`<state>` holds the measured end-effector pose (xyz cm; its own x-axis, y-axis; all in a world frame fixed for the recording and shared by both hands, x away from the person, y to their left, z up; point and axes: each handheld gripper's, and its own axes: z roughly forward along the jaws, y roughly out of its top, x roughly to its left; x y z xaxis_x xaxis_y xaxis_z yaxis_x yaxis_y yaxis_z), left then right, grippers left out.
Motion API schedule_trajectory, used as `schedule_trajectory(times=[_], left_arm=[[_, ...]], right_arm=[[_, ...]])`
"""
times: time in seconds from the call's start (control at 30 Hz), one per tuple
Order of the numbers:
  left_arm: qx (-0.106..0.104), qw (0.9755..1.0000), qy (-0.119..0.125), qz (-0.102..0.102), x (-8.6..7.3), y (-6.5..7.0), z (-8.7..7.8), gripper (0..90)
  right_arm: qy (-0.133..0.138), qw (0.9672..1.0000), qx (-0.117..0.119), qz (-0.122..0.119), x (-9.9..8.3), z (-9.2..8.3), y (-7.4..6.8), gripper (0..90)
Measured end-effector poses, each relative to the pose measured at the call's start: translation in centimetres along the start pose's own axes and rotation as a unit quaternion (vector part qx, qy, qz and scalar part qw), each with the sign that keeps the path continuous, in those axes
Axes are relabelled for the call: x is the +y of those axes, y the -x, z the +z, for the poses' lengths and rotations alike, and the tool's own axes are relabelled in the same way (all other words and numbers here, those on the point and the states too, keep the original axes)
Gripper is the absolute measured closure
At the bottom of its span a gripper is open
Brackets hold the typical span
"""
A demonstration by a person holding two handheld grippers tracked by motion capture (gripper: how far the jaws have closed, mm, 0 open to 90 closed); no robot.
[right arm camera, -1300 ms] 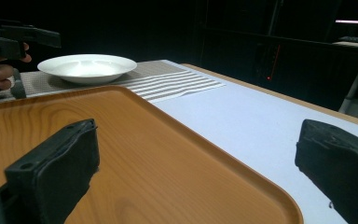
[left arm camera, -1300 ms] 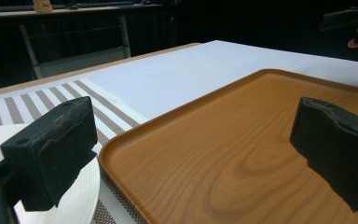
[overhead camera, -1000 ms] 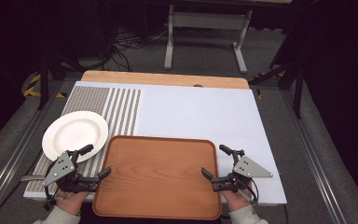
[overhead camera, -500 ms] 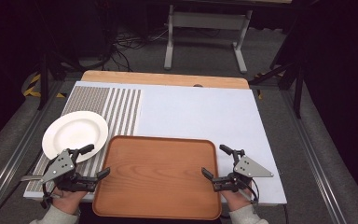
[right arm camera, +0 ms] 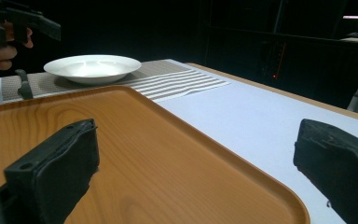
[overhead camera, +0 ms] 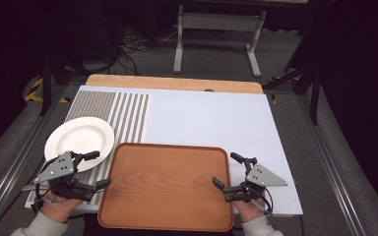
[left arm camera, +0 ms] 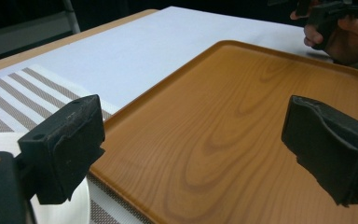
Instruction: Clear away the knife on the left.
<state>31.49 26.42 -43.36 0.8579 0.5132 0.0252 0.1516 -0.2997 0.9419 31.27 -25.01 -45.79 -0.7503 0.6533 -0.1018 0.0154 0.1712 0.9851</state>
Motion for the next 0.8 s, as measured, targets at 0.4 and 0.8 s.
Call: schedule_trajectory(times=[0.4, 0.8], left_arm=[[-0.020, 0.9955, -0.082, 0.041, 1.8, -0.1, -1.0, 7.0], [-0.029, 0.9836, -0.165, 0.066, 2.8, -0.7, -2.1, 8.0]], right_arm=[[0.000, 1.0000, 0.005, 0.003, 0.0, 0.0, 0.0, 1.4], [0.000, 0.9999, 0.008, 0.006, 0.0, 0.0, 0.0, 1.5]])
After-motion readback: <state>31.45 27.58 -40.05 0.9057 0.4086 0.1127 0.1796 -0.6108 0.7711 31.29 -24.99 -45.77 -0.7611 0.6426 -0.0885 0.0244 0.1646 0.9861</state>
